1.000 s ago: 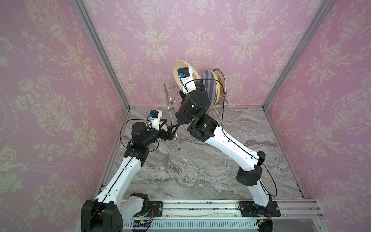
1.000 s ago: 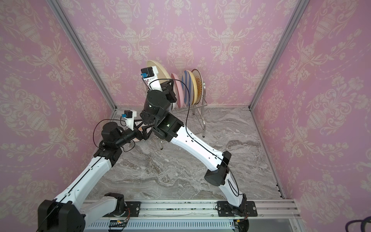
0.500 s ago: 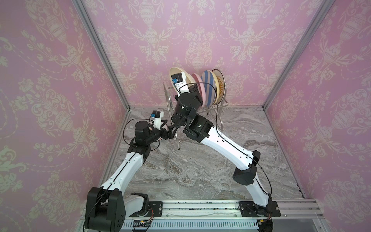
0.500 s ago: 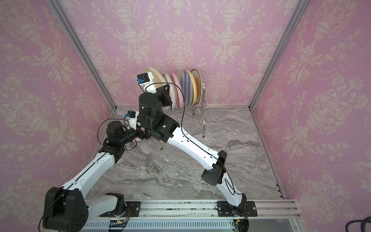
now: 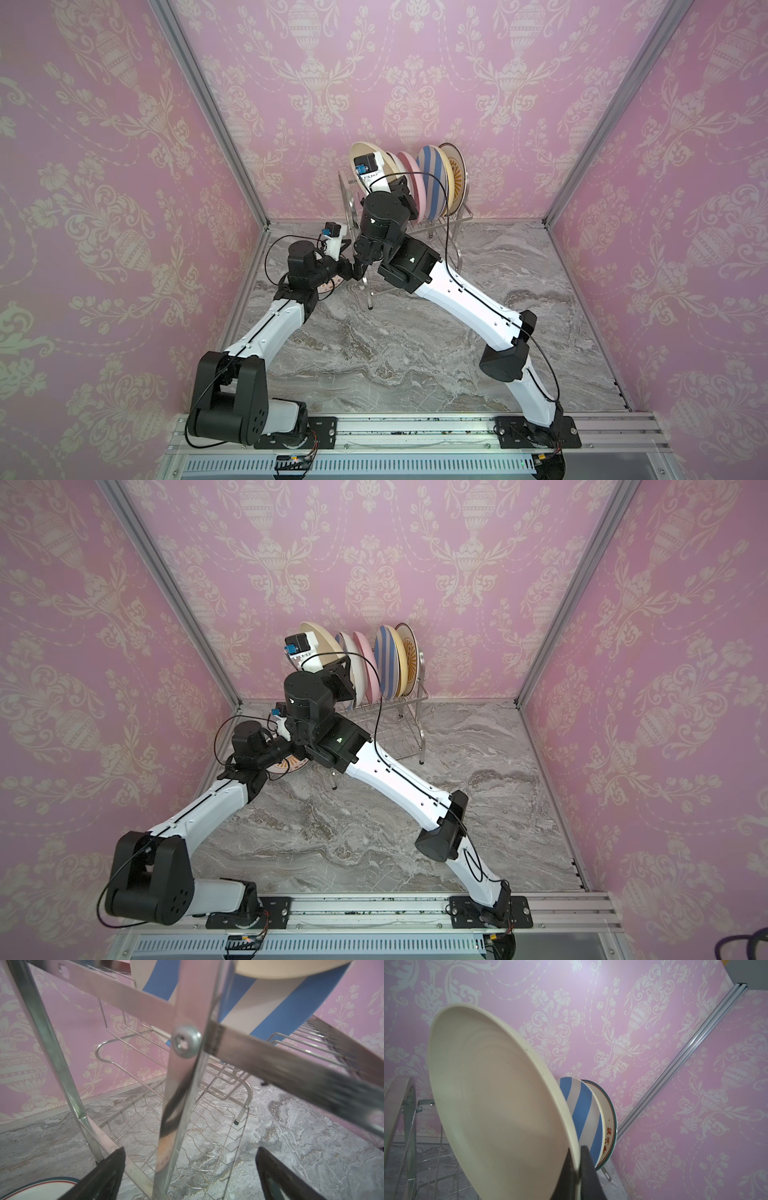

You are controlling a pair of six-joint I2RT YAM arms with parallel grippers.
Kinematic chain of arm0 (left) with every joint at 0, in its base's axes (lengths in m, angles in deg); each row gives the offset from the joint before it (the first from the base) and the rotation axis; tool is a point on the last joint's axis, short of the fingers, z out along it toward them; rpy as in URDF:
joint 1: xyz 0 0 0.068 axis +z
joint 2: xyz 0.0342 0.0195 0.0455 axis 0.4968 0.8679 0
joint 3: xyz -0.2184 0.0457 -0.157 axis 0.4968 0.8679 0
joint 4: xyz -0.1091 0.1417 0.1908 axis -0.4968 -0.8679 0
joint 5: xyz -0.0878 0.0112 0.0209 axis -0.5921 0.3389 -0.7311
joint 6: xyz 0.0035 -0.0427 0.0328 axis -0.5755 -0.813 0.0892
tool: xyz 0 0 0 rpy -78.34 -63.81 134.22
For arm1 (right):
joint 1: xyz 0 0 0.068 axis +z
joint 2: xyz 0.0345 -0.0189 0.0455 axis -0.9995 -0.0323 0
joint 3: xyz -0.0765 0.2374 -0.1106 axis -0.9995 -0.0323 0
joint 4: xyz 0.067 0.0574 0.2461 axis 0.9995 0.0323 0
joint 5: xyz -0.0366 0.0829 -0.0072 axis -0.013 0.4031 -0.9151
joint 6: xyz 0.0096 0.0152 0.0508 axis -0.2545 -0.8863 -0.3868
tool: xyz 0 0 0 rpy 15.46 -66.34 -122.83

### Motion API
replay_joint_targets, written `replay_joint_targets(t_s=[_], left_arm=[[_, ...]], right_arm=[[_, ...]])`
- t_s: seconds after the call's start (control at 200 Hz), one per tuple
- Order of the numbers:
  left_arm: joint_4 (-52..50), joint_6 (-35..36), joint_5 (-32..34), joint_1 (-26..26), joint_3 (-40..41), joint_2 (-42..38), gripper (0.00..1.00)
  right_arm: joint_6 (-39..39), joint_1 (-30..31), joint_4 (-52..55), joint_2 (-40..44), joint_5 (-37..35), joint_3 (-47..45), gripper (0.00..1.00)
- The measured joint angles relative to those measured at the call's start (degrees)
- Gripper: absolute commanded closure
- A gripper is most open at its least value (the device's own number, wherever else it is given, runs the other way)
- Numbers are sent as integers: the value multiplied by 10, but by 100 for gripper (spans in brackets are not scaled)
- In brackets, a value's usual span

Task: Load plates into a dish rack
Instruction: Rotate the dish rack at the top-center of the table.

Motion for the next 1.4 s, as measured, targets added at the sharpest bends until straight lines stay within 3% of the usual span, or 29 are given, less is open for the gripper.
replay_joint_targets(t_s=[0.305,0.56,0.851,1.226,1.401], left_arm=[[7,3,-24,-27,-12,22,1],[11,0,-25,-33,-12,22,1],[25,-26,-46,-73,-7,17,1],[5,-49,-51,-121,38,-55,1],[-71,-31,16,-117,43,-115,1]], right_arm=[[-31,-4,32,4,9,-6,100],[-117,-13,124,25,30,-19,100],[-126,-17,145,56,25,-42,100],[-115,-4,146,116,22,-121,100],[-123,6,153,141,19,-148,100]])
